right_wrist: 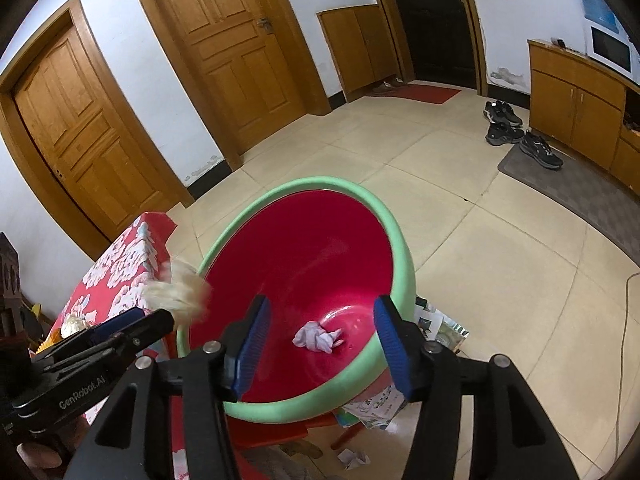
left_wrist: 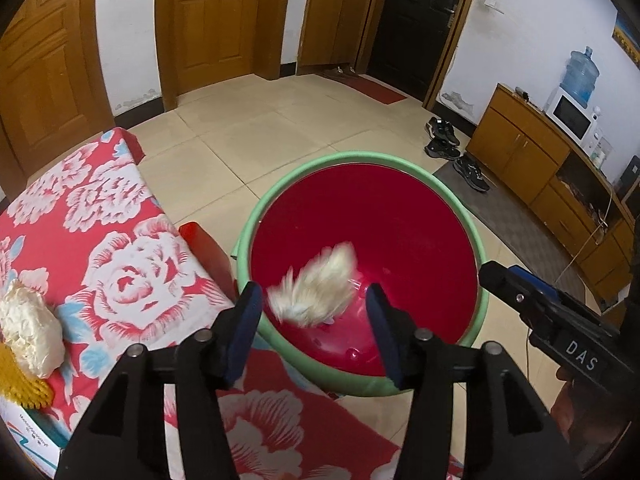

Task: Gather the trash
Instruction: 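Open the left gripper to drop the crumpled paper into the bucket, then move both grippers back over the table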

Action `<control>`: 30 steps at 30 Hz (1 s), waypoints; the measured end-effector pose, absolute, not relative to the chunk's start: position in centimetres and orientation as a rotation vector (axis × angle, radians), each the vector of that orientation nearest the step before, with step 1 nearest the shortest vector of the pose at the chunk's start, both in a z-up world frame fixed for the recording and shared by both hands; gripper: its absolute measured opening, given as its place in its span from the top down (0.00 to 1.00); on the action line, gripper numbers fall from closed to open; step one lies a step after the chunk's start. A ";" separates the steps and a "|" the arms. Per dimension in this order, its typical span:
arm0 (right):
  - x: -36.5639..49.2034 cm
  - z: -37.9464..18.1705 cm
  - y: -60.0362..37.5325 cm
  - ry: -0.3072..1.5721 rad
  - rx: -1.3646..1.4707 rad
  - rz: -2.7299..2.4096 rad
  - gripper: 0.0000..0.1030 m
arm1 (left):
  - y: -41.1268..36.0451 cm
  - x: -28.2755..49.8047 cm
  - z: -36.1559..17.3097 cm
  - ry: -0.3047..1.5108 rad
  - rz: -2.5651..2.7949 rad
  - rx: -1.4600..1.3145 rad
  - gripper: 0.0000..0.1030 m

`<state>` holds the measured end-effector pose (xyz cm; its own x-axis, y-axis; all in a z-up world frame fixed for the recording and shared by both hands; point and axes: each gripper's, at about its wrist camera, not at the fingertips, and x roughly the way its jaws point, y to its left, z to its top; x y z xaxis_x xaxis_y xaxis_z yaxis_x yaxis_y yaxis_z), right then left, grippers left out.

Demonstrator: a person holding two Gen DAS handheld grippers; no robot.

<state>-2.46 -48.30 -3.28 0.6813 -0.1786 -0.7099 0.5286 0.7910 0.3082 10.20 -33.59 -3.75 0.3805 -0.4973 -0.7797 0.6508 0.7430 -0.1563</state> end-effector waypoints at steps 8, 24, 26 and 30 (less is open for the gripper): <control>-2.6 -3.1 -48.1 0.715 0.532 -0.417 0.44 | -32.9 10.0 -3.5 0.938 -0.719 0.167 0.45; -2.9 -2.0 -45.6 0.709 0.521 -0.355 0.38 | -27.2 8.4 -1.0 0.914 -0.630 0.070 0.45; -2.8 -1.7 -44.8 0.714 0.517 -0.336 0.37 | -26.2 8.2 -0.7 0.908 -0.613 0.055 0.45; -2.8 -1.3 -43.4 0.716 0.497 -0.307 0.34 | -23.9 7.8 -0.1 0.899 -0.577 0.023 0.45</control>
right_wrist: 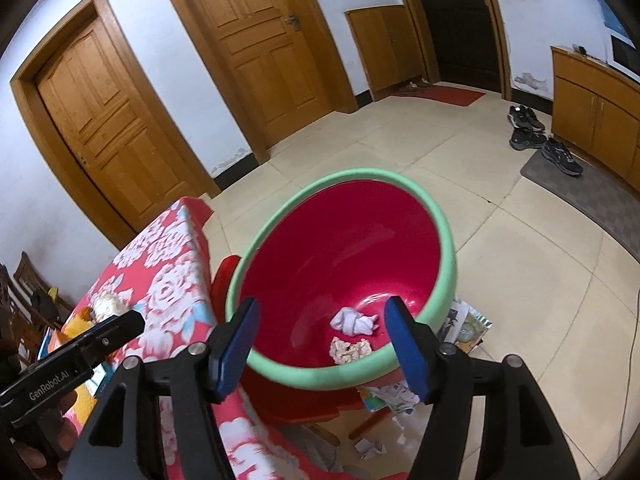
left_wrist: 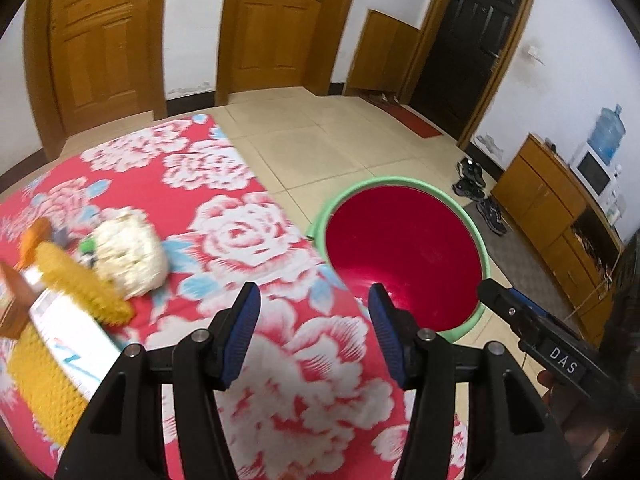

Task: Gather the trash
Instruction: 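Move both grippers back over the table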

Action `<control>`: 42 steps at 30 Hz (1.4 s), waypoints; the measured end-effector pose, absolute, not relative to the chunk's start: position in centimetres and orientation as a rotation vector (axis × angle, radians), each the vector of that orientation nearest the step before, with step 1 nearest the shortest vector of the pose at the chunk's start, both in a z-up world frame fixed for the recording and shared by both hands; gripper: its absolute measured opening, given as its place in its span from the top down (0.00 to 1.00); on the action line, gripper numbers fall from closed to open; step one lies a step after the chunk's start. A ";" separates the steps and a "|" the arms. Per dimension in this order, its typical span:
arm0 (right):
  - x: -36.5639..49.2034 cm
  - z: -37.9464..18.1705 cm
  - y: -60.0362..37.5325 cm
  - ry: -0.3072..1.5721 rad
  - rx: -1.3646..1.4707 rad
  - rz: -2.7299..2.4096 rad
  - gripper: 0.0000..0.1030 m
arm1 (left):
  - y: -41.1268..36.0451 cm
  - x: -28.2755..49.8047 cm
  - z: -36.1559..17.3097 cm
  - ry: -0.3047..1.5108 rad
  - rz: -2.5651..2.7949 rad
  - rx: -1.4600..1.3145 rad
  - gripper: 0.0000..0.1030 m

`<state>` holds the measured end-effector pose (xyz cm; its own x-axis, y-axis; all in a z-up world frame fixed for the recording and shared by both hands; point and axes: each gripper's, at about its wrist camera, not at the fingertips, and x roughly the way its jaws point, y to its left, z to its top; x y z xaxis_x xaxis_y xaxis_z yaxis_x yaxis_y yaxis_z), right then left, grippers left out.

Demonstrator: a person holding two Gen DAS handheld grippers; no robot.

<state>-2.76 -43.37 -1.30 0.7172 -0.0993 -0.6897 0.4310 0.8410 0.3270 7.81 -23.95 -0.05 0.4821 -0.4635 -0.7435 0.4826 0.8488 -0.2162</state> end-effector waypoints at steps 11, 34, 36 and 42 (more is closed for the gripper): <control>-2.3 -0.3 -38.8 0.726 0.453 -0.208 0.30 | -17.5 6.7 0.7 0.890 -0.457 -0.057 0.45; -1.1 -0.2 -32.1 0.781 0.382 -0.062 0.22 | -5.2 5.9 -0.8 0.898 -0.203 -0.189 0.45; -0.9 -0.3 -31.7 0.784 0.376 -0.056 0.22 | -4.4 5.9 -1.1 0.901 -0.180 -0.196 0.45; -0.7 -0.3 -31.0 0.797 0.363 -0.048 0.22 | -2.3 6.3 -2.5 0.926 -0.121 -0.222 0.45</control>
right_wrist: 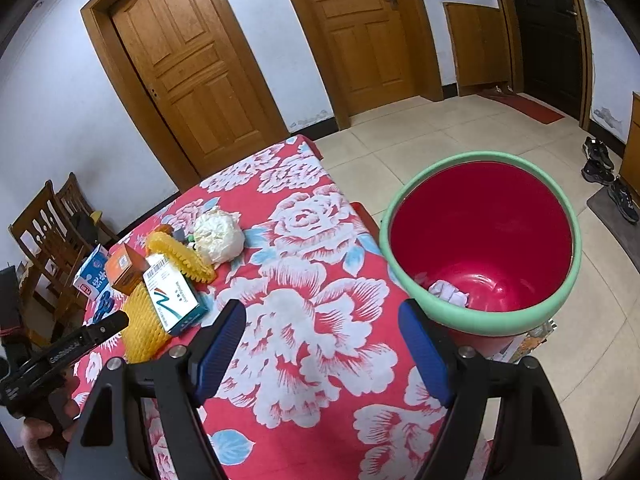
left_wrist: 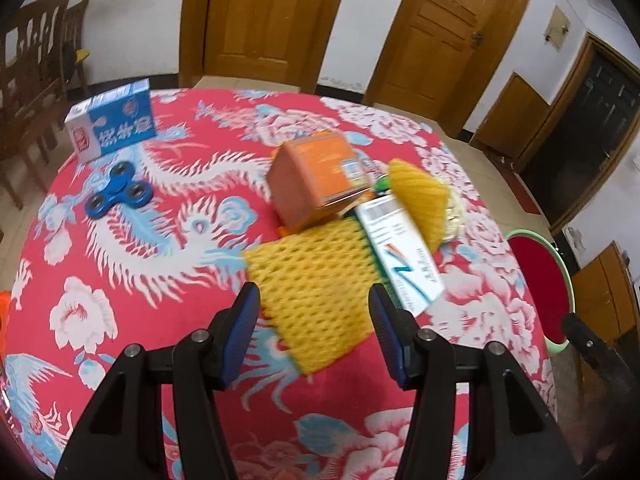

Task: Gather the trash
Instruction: 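Move both grippers back over the table, then grasp the yellow foam fruit net with the left gripper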

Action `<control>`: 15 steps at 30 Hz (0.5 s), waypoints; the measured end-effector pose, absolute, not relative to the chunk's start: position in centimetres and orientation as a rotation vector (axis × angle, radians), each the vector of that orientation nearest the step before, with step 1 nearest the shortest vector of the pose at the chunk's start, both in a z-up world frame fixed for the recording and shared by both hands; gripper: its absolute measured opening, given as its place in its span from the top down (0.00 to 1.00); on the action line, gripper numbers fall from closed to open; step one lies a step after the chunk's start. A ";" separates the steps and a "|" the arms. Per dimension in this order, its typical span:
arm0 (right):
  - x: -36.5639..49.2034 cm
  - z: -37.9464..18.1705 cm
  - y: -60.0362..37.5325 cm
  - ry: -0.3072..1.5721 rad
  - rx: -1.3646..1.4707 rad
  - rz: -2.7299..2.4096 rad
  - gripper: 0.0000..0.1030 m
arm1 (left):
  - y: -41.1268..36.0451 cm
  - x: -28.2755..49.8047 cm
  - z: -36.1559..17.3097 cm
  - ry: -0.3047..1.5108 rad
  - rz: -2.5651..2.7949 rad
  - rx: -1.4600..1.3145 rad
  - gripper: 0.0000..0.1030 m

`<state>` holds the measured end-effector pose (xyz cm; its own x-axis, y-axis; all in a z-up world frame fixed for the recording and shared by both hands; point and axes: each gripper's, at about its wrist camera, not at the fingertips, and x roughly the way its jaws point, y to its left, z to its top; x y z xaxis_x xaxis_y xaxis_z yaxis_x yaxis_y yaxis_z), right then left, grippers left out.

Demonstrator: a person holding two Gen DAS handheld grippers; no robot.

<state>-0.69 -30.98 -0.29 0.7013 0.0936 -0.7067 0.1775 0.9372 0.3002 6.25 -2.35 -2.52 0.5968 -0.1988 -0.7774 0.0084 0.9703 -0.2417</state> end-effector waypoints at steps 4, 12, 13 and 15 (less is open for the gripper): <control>-0.6 -0.4 -30.7 0.809 0.358 -0.049 0.22 | -1.6 6.5 -3.4 0.945 -0.106 -0.233 0.45; -0.3 -0.6 -30.0 0.821 0.345 -0.038 0.22 | -1.5 7.2 -5.0 0.998 -0.112 -0.261 0.45; -0.3 -0.6 -29.9 0.822 0.344 -0.038 0.22 | -1.5 7.3 -5.1 1.001 -0.114 -0.263 0.45; -0.2 -0.7 -29.9 0.825 0.345 -0.036 0.22 | -1.6 7.4 -5.2 1.003 -0.127 -0.276 0.45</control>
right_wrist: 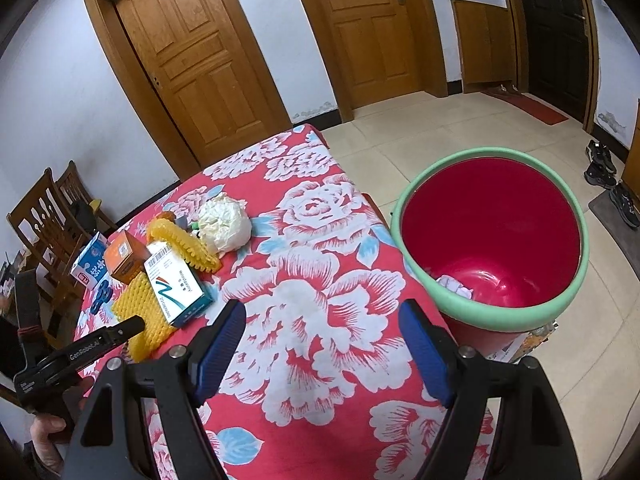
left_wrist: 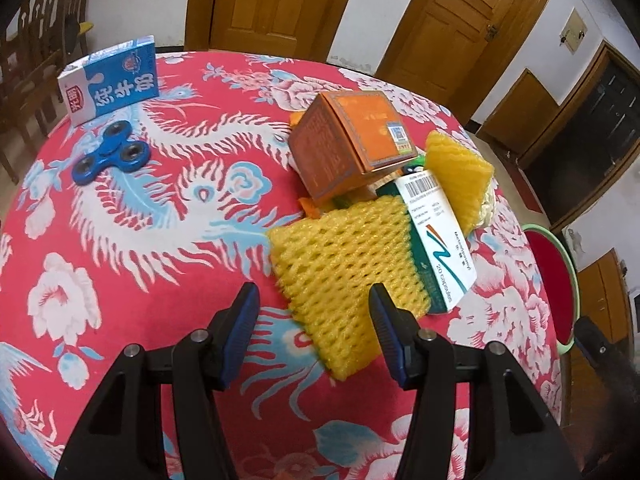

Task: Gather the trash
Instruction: 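Grasp the yellow foam fruit net with the left gripper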

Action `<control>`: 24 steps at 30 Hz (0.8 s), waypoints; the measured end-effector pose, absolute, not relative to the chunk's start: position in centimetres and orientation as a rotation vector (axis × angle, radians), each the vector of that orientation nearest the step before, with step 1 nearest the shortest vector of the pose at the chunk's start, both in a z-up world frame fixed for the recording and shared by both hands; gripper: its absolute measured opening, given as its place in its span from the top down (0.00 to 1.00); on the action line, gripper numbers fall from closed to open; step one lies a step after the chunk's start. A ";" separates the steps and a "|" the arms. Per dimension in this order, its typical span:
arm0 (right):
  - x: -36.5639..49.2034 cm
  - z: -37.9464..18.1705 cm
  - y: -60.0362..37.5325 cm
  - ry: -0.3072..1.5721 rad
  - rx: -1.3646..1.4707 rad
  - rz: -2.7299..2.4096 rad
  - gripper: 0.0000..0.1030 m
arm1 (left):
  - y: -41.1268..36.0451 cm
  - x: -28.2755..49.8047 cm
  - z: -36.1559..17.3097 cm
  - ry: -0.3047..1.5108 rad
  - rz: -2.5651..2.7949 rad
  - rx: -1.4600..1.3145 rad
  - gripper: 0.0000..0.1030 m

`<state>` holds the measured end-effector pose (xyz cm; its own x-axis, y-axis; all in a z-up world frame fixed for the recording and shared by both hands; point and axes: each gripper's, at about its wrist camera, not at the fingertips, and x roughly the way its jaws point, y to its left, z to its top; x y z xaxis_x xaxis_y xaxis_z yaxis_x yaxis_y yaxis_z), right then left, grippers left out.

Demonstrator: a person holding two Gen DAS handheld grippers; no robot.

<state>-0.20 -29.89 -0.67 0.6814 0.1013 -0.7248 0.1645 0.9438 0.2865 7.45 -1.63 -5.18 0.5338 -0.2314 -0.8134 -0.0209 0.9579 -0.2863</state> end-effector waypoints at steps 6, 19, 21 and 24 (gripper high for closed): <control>-0.1 -1.1 -29.8 0.837 0.349 -0.036 0.22 | -1.9 8.0 -5.3 0.991 -0.164 -0.306 0.45; 0.1 -1.6 -29.3 0.857 0.343 -0.019 0.22 | -2.3 8.7 -5.7 0.977 -0.167 -0.321 0.64; 0.2 -1.7 -29.0 0.860 0.338 -0.013 0.22 | -2.3 8.6 -5.7 0.978 -0.166 -0.317 0.64; 0.4 -1.8 -28.5 0.865 0.327 -0.002 0.22 | -2.4 8.5 -5.8 0.982 -0.164 -0.321 0.64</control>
